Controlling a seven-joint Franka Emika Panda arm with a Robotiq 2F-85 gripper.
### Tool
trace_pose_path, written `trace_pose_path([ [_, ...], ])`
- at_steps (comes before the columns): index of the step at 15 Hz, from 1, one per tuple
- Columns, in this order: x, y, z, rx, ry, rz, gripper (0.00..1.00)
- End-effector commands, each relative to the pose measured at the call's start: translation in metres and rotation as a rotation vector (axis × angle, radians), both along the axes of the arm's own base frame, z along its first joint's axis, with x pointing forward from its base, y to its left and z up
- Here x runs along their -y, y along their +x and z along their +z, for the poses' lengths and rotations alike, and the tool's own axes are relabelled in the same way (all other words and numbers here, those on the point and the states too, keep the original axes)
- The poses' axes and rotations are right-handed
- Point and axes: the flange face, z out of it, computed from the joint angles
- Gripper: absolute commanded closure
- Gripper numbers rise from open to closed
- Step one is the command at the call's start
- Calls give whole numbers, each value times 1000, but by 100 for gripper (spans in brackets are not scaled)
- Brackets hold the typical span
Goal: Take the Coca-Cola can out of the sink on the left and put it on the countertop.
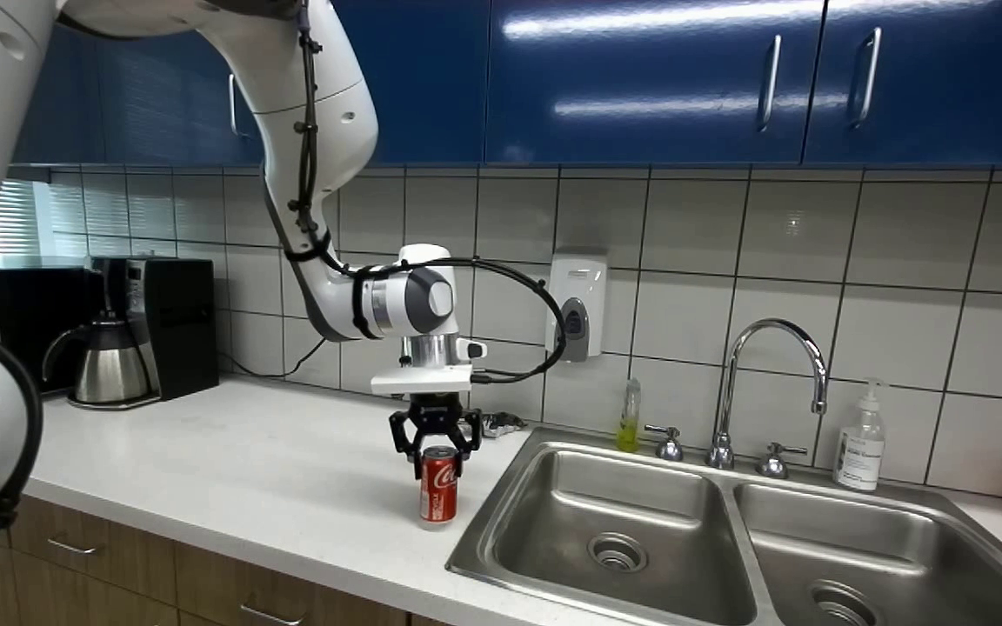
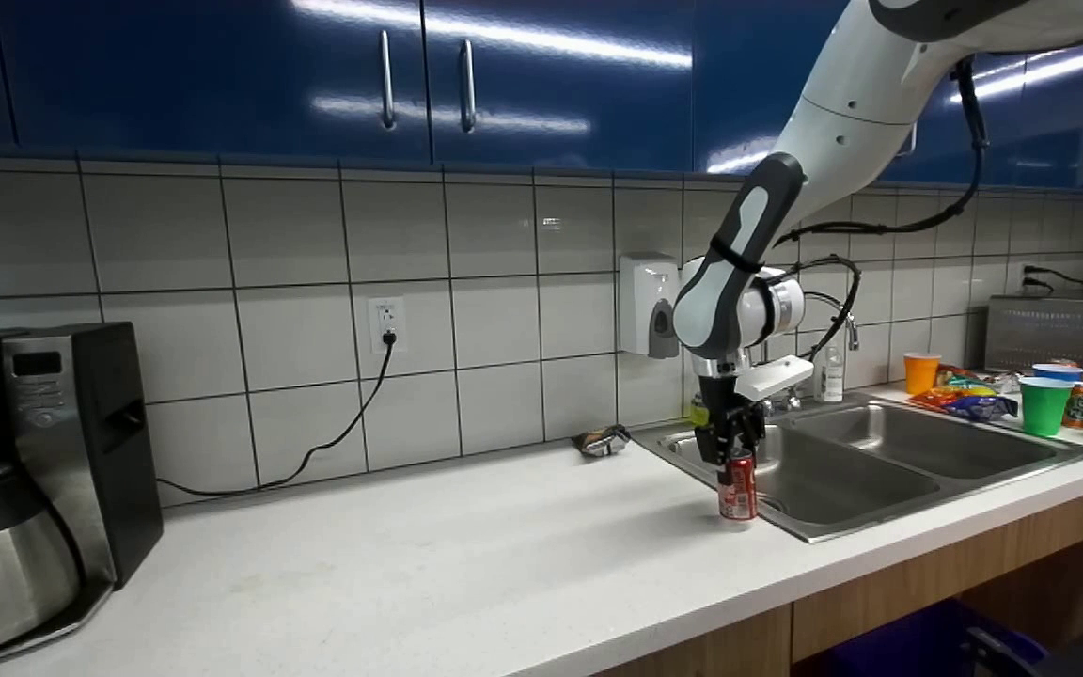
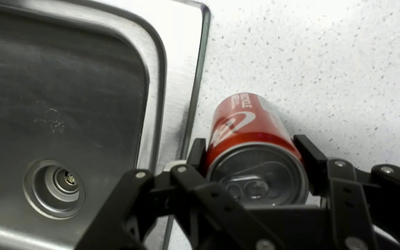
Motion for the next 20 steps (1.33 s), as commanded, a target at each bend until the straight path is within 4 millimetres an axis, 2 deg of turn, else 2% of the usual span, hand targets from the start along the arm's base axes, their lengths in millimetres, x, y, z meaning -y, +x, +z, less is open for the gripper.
trace_pose_path([
  [1,-1,-6,7,17,-7,16,60],
  [20,1,-16,-6,10,-19,15,60],
])
